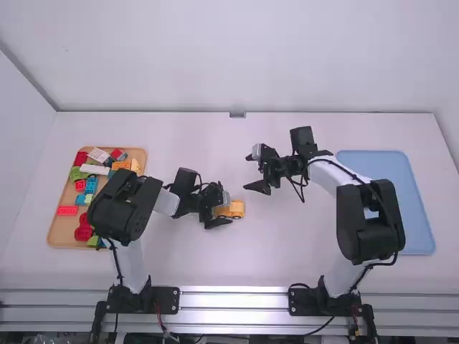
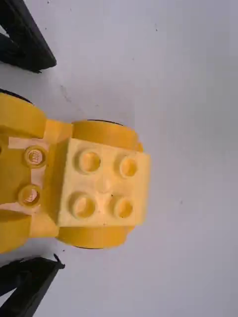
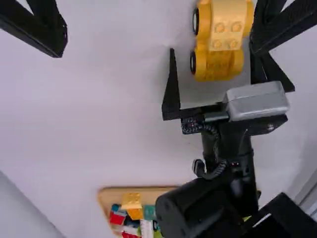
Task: Assemble lego blocks to make yellow taxi
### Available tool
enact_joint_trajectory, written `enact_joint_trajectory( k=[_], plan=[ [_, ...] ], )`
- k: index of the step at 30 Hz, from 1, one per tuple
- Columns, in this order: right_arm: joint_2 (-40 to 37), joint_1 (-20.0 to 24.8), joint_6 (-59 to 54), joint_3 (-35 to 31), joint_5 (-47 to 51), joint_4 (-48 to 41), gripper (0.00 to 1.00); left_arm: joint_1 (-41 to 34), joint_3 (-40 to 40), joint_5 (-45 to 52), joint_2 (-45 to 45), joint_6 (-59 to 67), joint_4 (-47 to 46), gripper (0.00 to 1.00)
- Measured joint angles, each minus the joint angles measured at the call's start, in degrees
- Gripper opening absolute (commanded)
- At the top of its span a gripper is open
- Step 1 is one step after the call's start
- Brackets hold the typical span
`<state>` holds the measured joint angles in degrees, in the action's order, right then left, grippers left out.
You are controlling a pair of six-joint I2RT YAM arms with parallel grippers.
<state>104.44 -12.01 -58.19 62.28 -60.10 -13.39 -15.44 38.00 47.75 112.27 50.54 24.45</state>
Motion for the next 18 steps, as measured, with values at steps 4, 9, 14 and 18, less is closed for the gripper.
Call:
enact_joint_trajectory(
  k=[4,9,14,18],
  plan=[
    [-0.2,-1.1,3.2,0.0,2.2,0.8,0.99,0.4,0.3,-0.8,-1.9,0.0,-4.6,0.99],
    [-1.9,-3.0,6.1,0.0,5.1,1.6,0.99,4.1,-0.1,-3.5,-13.4,-0.7,-18.8,0.99],
    [-2.8,-4.7,9.3,0.0,5.9,6.3,0.99,12.6,0.4,-4.3,-32.0,-1.2,-31.9,0.99],
    [-2.8,-5.5,15.4,0.0,6.1,13.2,0.99,20.5,0.8,-5.2,-45.6,-4.0,-37.0,0.99]
  ],
)
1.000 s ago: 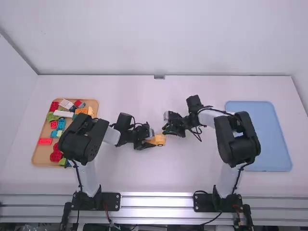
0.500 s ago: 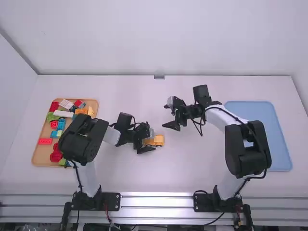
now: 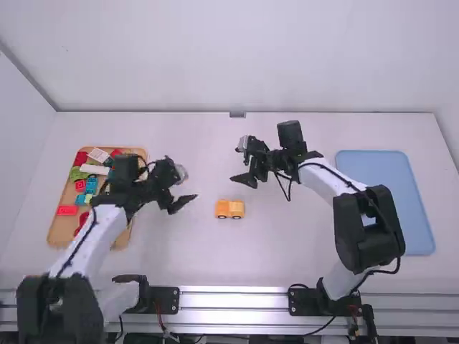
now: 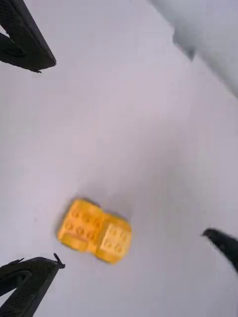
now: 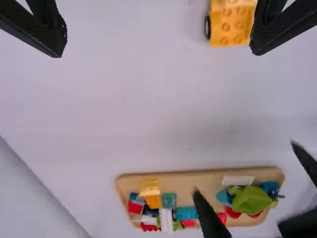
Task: Assemble lego blocks to make yellow taxi
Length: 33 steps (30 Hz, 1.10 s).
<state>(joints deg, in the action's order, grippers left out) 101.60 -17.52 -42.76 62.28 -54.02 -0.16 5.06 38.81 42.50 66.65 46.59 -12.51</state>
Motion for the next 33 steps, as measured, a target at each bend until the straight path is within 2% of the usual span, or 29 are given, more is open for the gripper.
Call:
enact_joint_trajectory(
  k=[5,8,10,15,17,20,25,29,33],
  plan=[
    [0.0,-0.8,4.7,0.0,-1.1,5.9,0.99,5.1,0.0,-7.4,-9.0,-11.5,0.8,0.99],
    [0.0,-1.9,7.6,0.0,-2.1,10.0,0.99,5.6,0.0,-15.1,-11.4,-22.2,2.2,0.99],
    [-0.1,-3.1,10.2,0.1,-2.7,11.9,0.99,5.6,0.0,-23.9,-12.2,-32.5,2.2,0.99],
    [0.0,-5.0,12.7,2.4,-2.8,6.3,0.99,5.6,-0.2,-39.6,-12.5,-48.2,0.4,0.99],
    [-0.1,-6.0,12.4,5.7,-1.9,0.8,0.99,5.6,-0.2,-45.2,-12.5,-53.2,-0.9,0.99],
    [-0.1,-7.2,10.7,10.1,-0.2,-4.9,0.99,5.6,0.1,-50.2,-12.5,-57.2,-4.2,0.99],
    [-0.1,-9.1,8.8,13.3,3.5,-7.9,0.99,7.2,3.7,-56.2,-12.5,-61.9,-10.5,0.99],
    [0.0,-10.5,7.7,13.6,6.2,-7.8,0.99,11.8,8.7,-57.6,-11.2,-63.6,-13.4,0.99],
    [-0.1,-10.8,6.9,13.6,7.4,-7.9,0.99,18.3,15.2,-57.1,-4.7,-66.6,-19.9,0.99]
  ],
)
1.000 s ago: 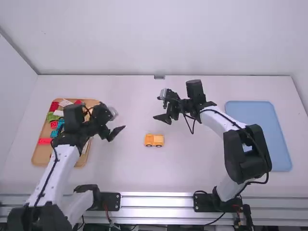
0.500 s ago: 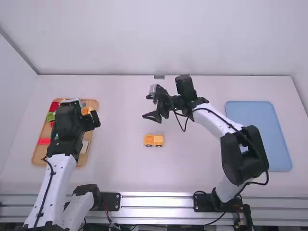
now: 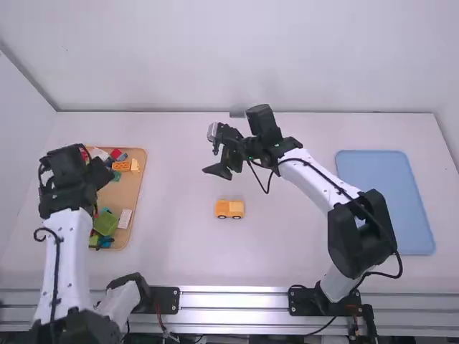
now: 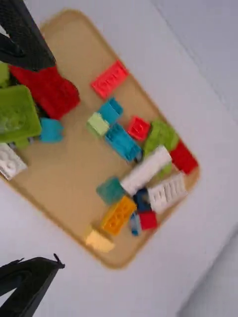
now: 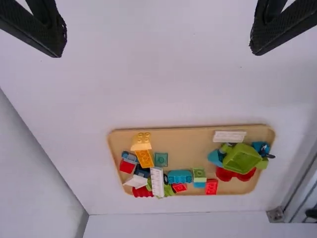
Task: Assemble lego blocks to make yellow taxi
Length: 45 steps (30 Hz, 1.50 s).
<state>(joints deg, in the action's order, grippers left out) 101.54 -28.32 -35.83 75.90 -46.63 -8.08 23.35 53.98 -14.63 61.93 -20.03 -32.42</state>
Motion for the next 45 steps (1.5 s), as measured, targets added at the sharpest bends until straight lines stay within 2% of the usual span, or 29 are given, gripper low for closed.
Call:
enact_joint_trajectory(
  k=[2,8,13,17,21,24,31,33,36,42,45],
  plan=[
    [0.0,0.5,-0.3,0.0,0.4,0.0,0.99,2.8,3.0,0.3,4.6,-1.7,-3.3,0.99],
    [0.0,2.4,-0.2,0.0,0.6,0.2,0.99,4.6,12.3,6.7,15.7,0.7,-3.8,0.99],
    [0.0,3.7,0.6,0.0,0.7,-0.6,0.99,2.5,28.1,11.0,29.5,5.3,-13.8,1.00],
    [0.0,4.3,0.8,0.0,0.7,-1.8,0.99,0.5,40.0,14.9,41.6,12.9,-21.3,0.93],
    [0.0,4.3,0.8,0.0,1.6,-2.5,0.99,-2.3,47.3,16.5,51.3,19.9,-24.5,0.77],
    [0.0,4.3,0.7,0.0,3.3,-3.0,0.99,-4.3,49.0,17.2,55.7,23.5,-24.7,0.66],
    [0.0,4.8,0.9,0.0,5.6,-4.7,0.99,-6.4,49.1,17.0,60.7,26.1,-23.0,0.56],
    [0.0,5.5,0.8,0.0,5.8,-5.0,0.99,-6.4,49.1,16.7,62.4,26.7,-23.4,0.48],
    [0.0,6.4,0.9,0.0,6.0,-5.8,0.99,-6.4,49.1,16.1,64.9,27.9,-22.7,0.45],
    [0.0,6.7,0.7,0.0,6.3,-6.2,0.99,-6.3,48.5,15.5,67.0,29.2,-19.5,0.45],
    [0.0,6.7,0.7,0.0,6.3,-6.0,0.99,-6.3,48.3,15.5,67.0,29.6,-18.9,0.39]
  ],
)
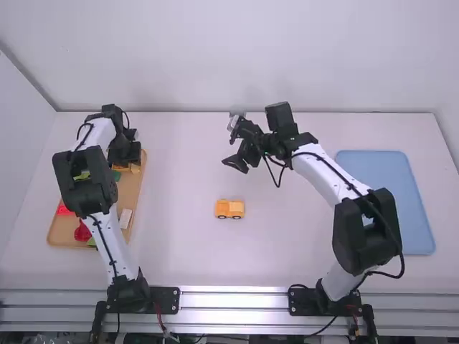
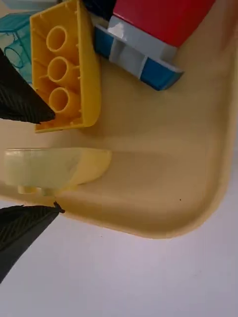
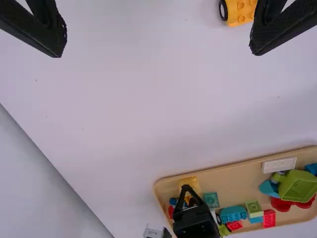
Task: Assemble lego blocks to make yellow taxi
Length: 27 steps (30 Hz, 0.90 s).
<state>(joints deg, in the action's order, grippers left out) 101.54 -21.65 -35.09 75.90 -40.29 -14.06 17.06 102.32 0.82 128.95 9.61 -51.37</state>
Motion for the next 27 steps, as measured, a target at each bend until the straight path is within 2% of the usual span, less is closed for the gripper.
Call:
enact_joint_trajectory(
  k=[3,18,21,23,25,27],
  plan=[
    [0.0,0.0,0.0,0.0,0.0,-0.1,0.99,0.0,-0.3,0.0,0.0,0.2,0.0,0.35],
    [0.0,0.0,0.1,0.0,0.0,-0.1,0.99,0.0,-6.6,0.0,0.0,1.1,6.5,0.34],
    [0.0,0.0,0.2,0.0,0.0,-0.1,0.99,0.0,-6.8,0.1,0.0,1.5,7.0,0.30],
    [0.0,0.0,0.2,0.0,0.0,0.0,0.99,0.0,-7.2,0.4,-0.2,1.7,7.5,0.21],
    [0.0,0.0,-0.1,0.0,0.0,0.0,0.99,0.0,-7.3,0.5,-0.2,2.0,7.5,0.19],
    [0.0,0.0,0.0,0.0,0.0,0.1,0.99,0.0,-7.3,0.4,-0.3,2.0,7.3,0.22]
  ],
)
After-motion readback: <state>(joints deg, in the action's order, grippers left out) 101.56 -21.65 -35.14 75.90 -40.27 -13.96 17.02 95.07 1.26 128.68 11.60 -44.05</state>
